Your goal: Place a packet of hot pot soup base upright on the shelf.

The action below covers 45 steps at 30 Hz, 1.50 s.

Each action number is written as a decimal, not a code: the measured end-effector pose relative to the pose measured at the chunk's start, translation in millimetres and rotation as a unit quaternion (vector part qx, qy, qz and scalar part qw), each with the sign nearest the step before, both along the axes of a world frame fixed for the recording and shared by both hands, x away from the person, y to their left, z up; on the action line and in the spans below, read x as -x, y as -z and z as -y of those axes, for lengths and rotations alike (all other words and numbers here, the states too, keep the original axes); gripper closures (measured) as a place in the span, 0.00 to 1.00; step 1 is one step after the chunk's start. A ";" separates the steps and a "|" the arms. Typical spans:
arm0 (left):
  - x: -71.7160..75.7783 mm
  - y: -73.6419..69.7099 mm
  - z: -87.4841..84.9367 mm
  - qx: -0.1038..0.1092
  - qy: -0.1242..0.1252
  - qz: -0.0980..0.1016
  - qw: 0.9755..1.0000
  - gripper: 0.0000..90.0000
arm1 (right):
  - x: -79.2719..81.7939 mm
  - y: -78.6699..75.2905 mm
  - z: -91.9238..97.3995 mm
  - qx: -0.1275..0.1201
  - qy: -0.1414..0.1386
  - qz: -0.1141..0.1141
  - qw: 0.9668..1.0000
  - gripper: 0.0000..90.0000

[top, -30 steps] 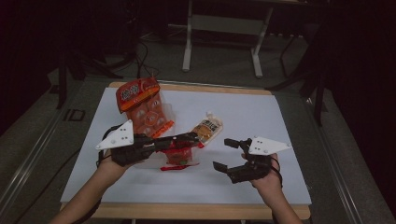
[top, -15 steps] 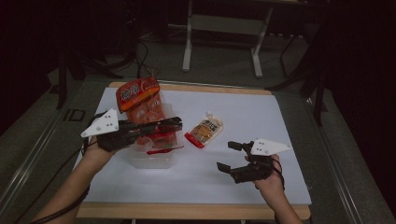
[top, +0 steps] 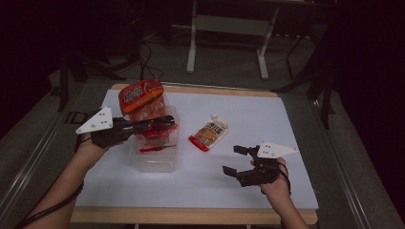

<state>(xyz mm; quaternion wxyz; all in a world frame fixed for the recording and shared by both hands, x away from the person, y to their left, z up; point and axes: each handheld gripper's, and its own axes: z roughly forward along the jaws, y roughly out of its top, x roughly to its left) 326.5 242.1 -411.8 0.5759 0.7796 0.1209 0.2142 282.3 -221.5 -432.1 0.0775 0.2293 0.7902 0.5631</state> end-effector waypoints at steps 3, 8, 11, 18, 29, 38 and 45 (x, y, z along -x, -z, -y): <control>-1.9 6.7 -2.7 -0.005 0.001 0.003 1.000 0.97 | -0.5 1.1 -0.3 -0.001 -0.001 -0.004 1.000 0.17; -5.2 15.5 -5.5 -0.002 0.004 -0.004 1.000 0.97 | -1.5 2.6 -1.4 -0.001 -0.003 -0.007 1.000 0.17; -5.4 19.0 -6.1 0.003 0.000 0.003 1.000 0.97 | -1.9 3.9 -1.6 -0.001 -0.003 -0.010 1.000 0.17; -6.9 24.6 -8.5 0.006 0.019 -0.002 1.000 0.97 | -2.5 6.2 -3.0 -0.002 -0.006 -0.014 1.000 0.17; -9.4 35.7 -21.8 0.018 0.027 -0.012 0.999 0.97 | -3.2 7.7 -3.7 -0.005 -0.007 -0.020 1.000 0.17; -8.3 51.4 -13.0 -0.047 0.027 -0.021 0.998 0.97 | -3.5 8.1 -4.1 -0.005 -0.005 -0.022 1.000 0.17; -11.9 55.5 -5.9 -0.038 0.015 -0.027 0.999 0.95 | -3.1 9.2 -4.4 0.001 -0.005 -0.018 1.000 0.17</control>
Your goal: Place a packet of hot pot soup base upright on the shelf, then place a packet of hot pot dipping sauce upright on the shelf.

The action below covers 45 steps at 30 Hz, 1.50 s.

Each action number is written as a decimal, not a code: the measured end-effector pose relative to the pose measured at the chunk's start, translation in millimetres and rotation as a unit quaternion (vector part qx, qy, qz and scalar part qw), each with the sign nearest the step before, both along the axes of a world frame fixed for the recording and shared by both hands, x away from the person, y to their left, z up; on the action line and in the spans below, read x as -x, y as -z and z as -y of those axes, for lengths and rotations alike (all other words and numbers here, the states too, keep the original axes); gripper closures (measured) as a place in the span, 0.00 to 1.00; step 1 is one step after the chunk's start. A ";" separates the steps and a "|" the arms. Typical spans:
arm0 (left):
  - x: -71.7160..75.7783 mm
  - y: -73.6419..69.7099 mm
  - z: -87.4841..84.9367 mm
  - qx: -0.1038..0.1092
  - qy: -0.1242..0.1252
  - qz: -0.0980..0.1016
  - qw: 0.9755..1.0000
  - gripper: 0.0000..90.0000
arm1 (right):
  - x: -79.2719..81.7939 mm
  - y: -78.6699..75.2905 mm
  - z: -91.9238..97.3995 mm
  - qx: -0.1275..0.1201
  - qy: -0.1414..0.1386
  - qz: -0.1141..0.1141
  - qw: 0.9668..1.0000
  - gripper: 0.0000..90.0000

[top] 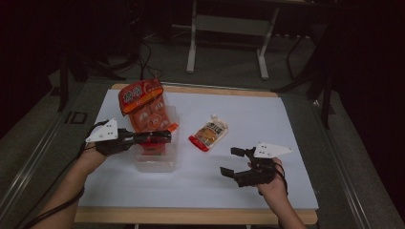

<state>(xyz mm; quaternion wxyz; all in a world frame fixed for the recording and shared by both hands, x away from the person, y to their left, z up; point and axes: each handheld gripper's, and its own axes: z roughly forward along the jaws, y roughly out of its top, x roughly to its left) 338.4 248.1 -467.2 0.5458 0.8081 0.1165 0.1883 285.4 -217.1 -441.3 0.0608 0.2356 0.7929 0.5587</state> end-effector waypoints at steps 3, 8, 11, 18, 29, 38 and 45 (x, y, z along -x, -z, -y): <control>-0.9 1.8 4.7 -0.001 0.000 -0.005 1.000 0.96 | -0.6 1.0 0.4 0.000 0.002 -0.001 1.000 0.17; -3.8 4.2 9.4 -0.004 -0.015 -0.020 1.000 0.95 | 0.0 0.8 0.1 0.001 0.001 0.000 1.000 0.17; -3.8 7.5 9.0 -0.005 -0.017 -0.025 1.000 0.94 | 0.1 0.9 0.5 0.001 0.002 0.000 1.000 0.17; -2.2 7.8 7.0 -0.005 -0.020 -0.026 0.999 0.93 | -0.7 0.4 0.9 0.001 0.003 0.001 1.000 0.17; 2.2 -3.1 5.1 0.031 -0.069 -0.053 0.996 0.52 | -1.4 -0.9 3.8 0.004 0.006 0.003 1.000 0.17; 14.6 -21.1 7.0 0.051 -0.095 -0.076 0.991 0.11 | -5.8 -1.4 5.9 0.010 0.014 0.006 1.000 0.20; 31.4 -36.8 15.2 0.063 -0.100 -0.076 0.990 0.03 | -9.8 -4.7 3.0 0.050 0.036 0.034 0.998 0.16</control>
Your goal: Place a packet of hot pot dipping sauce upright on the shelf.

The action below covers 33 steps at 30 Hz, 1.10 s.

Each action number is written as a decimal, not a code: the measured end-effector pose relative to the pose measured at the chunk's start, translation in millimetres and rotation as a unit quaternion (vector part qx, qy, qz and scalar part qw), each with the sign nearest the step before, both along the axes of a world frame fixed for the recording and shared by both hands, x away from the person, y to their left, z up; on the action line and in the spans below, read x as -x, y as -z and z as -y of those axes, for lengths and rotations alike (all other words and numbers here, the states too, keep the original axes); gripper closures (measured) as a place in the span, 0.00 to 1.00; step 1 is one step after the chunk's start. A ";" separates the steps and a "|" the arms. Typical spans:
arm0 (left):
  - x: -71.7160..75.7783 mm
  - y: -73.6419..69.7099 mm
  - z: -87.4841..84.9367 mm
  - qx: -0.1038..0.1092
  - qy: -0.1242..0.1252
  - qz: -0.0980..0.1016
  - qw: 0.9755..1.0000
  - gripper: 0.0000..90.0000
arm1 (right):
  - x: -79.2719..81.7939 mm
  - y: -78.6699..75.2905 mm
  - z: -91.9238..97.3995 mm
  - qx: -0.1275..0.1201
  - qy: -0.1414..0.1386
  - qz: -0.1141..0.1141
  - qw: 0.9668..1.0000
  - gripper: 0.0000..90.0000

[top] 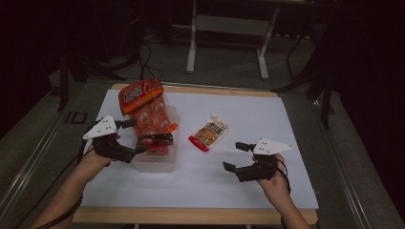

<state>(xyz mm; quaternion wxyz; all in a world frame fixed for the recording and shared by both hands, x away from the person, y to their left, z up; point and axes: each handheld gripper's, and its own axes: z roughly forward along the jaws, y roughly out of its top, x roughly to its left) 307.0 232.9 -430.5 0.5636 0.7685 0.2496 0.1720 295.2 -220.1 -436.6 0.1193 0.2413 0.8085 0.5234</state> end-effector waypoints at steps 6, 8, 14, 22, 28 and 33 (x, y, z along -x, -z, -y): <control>13.5 -7.1 4.5 0.011 -0.012 0.005 1.000 0.02 | -6.8 -1.2 0.8 -0.004 0.026 -0.011 1.000 0.15; 18.2 -8.1 6.4 0.017 -0.008 -0.001 1.000 0.02 | -10.2 -1.1 0.6 -0.003 0.031 -0.011 0.999 0.15; 36.7 -8.1 15.5 0.010 -0.015 0.006 1.000 0.02 | -25.2 -2.3 -0.2 -0.008 0.045 -0.016 0.999 0.12; 64.8 -1.0 26.8 0.015 -0.010 0.018 1.000 0.02 | -46.4 -0.3 -4.3 0.004 0.061 -0.019 0.998 0.12; 89.4 10.4 38.5 0.017 0.007 0.009 1.000 0.02 | -64.3 4.7 -3.6 0.018 0.087 -0.018 0.996 0.16; 106.9 26.6 47.7 0.017 0.020 -0.004 1.000 0.02 | -79.4 10.5 -3.2 0.033 0.105 -0.020 0.994 0.19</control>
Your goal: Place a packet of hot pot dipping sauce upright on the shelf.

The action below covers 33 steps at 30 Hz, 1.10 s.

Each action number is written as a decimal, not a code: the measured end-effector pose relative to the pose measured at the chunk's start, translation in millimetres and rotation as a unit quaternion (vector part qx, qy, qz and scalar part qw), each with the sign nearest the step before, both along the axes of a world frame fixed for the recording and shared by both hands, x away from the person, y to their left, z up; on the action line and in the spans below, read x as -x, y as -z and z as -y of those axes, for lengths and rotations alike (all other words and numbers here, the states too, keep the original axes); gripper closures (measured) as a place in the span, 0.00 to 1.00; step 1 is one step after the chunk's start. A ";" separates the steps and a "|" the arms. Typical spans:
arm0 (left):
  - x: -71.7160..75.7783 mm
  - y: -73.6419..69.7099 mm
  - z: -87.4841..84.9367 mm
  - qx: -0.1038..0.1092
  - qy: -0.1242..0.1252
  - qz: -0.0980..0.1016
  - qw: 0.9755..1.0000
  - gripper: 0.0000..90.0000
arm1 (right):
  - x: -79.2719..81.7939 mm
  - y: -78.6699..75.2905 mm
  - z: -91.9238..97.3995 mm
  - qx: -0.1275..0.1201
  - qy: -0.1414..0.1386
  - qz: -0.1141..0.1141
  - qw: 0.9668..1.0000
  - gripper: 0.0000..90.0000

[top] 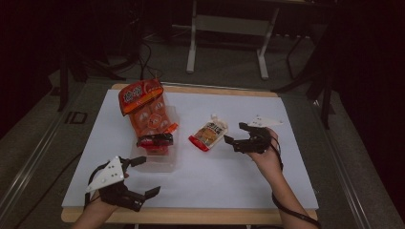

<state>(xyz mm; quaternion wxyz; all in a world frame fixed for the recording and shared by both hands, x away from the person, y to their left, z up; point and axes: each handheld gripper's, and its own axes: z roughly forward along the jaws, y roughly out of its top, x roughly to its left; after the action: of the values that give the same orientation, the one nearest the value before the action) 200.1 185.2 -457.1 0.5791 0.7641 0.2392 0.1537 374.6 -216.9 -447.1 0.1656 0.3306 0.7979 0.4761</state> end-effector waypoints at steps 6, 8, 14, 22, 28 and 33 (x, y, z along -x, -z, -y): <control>16.5 20.9 11.0 -0.013 0.003 -0.001 1.000 0.02 | -16.9 6.8 -3.6 0.006 0.009 0.000 1.000 0.23; 19.6 26.4 13.4 -0.013 0.012 -0.014 1.000 0.02 | -22.3 8.9 -5.8 0.013 0.012 -0.002 1.000 0.26; 21.2 36.2 17.5 -0.010 0.021 -0.015 1.000 0.02 | -43.5 21.1 -13.5 0.020 0.024 -0.016 0.999 0.32; 17.4 46.4 17.9 0.005 0.011 -0.018 1.000 0.02 | -71.1 49.6 -20.1 0.036 0.055 -0.053 0.996 0.36; 19.2 49.7 17.7 0.005 0.012 -0.013 1.000 0.02 | -87.1 61.7 -24.8 0.030 0.079 -0.070 0.994 0.35; 19.1 49.8 16.6 0.014 0.018 -0.008 1.000 0.02 | -97.1 72.7 -28.4 0.040 0.097 -0.081 0.991 0.33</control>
<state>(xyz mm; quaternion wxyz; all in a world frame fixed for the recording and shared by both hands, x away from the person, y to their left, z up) 181.0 168.5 -506.9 0.5902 0.7615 0.2324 0.1335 471.7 -188.5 -519.8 0.1586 0.4376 0.7909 0.3973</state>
